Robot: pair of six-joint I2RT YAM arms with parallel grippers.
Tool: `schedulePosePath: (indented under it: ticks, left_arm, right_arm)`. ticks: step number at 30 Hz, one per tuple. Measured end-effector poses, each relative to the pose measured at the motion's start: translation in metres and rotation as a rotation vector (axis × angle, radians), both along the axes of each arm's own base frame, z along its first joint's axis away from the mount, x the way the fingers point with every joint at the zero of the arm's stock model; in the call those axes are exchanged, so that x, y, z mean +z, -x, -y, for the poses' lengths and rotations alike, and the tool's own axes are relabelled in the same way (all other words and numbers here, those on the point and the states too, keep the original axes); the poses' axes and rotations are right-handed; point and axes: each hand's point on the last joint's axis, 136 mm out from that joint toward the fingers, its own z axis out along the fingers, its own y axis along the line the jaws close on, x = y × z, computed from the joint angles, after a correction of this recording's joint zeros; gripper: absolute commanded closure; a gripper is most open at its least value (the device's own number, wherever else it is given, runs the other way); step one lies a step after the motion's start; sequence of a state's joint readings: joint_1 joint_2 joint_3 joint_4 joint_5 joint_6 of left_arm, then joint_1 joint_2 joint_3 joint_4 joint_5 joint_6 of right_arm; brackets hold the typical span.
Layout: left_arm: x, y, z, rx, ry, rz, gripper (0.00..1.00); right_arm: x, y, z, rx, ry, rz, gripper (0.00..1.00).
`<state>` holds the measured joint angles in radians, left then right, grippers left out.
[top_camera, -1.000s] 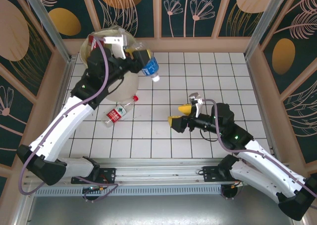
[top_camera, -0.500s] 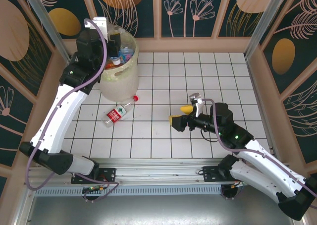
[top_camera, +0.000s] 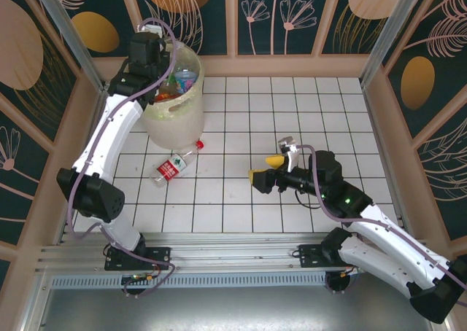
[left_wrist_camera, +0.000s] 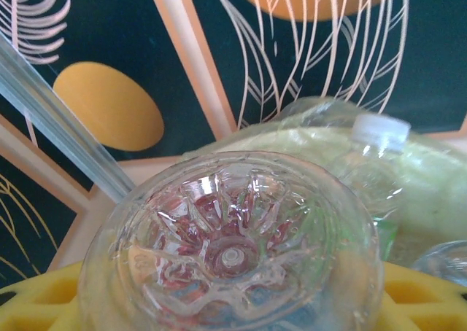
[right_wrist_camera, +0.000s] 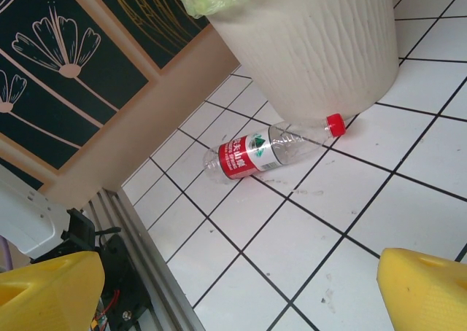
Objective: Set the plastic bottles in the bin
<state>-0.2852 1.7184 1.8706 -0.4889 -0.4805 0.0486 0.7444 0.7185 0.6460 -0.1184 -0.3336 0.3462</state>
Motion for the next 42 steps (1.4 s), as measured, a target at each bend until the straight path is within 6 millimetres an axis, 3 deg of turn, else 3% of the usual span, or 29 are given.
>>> schedulePosePath:
  ticks: [6, 10, 18, 21, 25, 28, 31, 38, 42]
  left_arm:
    - [-0.012, -0.023, -0.007, 0.038, -0.029, -0.039, 0.21]
    - [-0.021, -0.028, -0.006, 0.046, -0.028, -0.067, 0.13]
    - [0.01, -0.016, -0.001, 0.019, 0.058, -0.006, 0.02]
    - [0.028, 0.006, 0.001, -0.025, 0.103, 0.035, 0.01]
    - [0.049, 0.051, 0.003, -0.107, 0.155, 0.094, 0.02]
    - [0.051, 0.083, 0.008, -0.181, 0.186, 0.109, 0.01]
    - [0.038, 0.108, 0.018, -0.253, 0.206, 0.084, 0.01]
    - [-0.015, 0.151, 0.065, -0.409, 0.232, -0.1, 0.01]
    - [-0.048, 0.174, 0.082, -0.448, 0.243, -0.211, 0.01]
  right_arm:
    - [-0.005, 0.001, -0.002, 0.007, 0.01, -0.016, 0.03]
    - [-0.005, 0.001, -0.002, 0.006, 0.013, -0.019, 0.03]
    - [-0.01, 0.0, -0.003, 0.008, 0.024, -0.032, 0.03]
    - [-0.013, -0.001, -0.004, 0.009, 0.031, -0.039, 0.03]
    - [-0.013, 0.0, -0.005, 0.013, 0.03, -0.04, 0.03]
    - [-0.013, 0.0, -0.006, 0.019, 0.028, -0.038, 0.02]
    - [-0.011, 0.002, -0.008, 0.034, 0.02, -0.035, 0.01]
    - [-0.01, 0.011, -0.013, 0.095, 0.007, -0.043, 0.01]
    - [-0.009, 0.015, -0.015, 0.119, 0.004, -0.043, 0.01]
